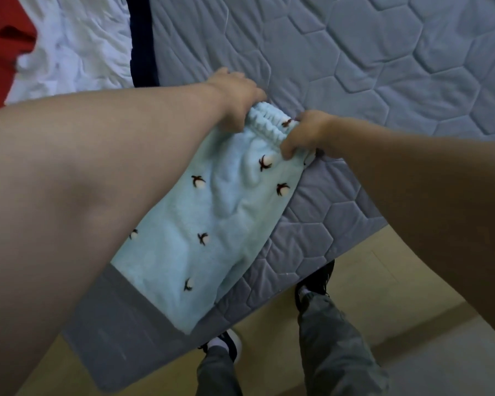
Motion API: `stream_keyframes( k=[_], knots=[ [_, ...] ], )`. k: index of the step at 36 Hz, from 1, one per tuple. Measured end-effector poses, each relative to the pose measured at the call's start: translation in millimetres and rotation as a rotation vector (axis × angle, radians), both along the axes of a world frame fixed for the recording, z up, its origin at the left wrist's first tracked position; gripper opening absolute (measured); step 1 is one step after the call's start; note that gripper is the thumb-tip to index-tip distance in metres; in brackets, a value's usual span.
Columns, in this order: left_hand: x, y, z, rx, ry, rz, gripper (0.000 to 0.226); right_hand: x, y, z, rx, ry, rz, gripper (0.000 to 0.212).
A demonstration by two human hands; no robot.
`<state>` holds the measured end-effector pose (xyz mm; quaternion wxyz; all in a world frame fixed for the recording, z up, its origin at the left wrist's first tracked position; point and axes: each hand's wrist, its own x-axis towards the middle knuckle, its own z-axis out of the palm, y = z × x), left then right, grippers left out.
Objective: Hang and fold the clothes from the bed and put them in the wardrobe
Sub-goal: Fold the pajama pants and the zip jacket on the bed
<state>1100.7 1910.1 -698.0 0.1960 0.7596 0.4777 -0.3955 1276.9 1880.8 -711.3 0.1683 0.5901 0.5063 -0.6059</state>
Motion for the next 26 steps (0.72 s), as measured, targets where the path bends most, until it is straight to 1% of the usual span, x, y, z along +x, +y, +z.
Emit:
stream_keyframes(
  k=[3,6,8,10,12,14,16,18,20,23,26],
  knots=[
    [15,9,6,-0.072,0.104,-0.098,0.066,-1,2,0,-0.098,0.020,0.018,0.048],
    [29,16,17,-0.222,0.266,-0.128,0.055,2,2,-1,-0.182,0.032,0.043,0.042],
    [35,21,20,-0.299,0.341,-0.139,0.057,6,5,2,-0.190,0.031,0.092,0.041],
    [39,25,24,-0.309,0.364,-0.159,0.056,10,12,9,-0.169,0.031,0.132,0.041],
    [42,32,31,-0.240,0.344,-0.165,0.047,14,22,17,-0.108,0.019,0.124,0.040],
    [43,44,38,-0.112,0.271,-0.145,0.041,18,35,26,-0.004,-0.017,0.080,0.039],
    [41,57,45,0.011,0.196,-0.113,0.039,24,49,33,0.100,-0.058,0.016,0.039],
    [40,65,49,0.089,0.151,-0.082,0.037,29,59,38,0.150,-0.081,-0.007,0.040],
    [38,68,51,0.104,0.131,-0.075,0.036,31,62,42,0.158,-0.096,0.028,0.042],
    [32,62,54,0.128,0.098,-0.092,0.026,24,56,54,0.209,-0.116,0.097,0.041],
    [14,48,65,0.189,0.032,-0.112,0.026,10,38,71,0.374,-0.156,0.210,0.038]
  ],
)
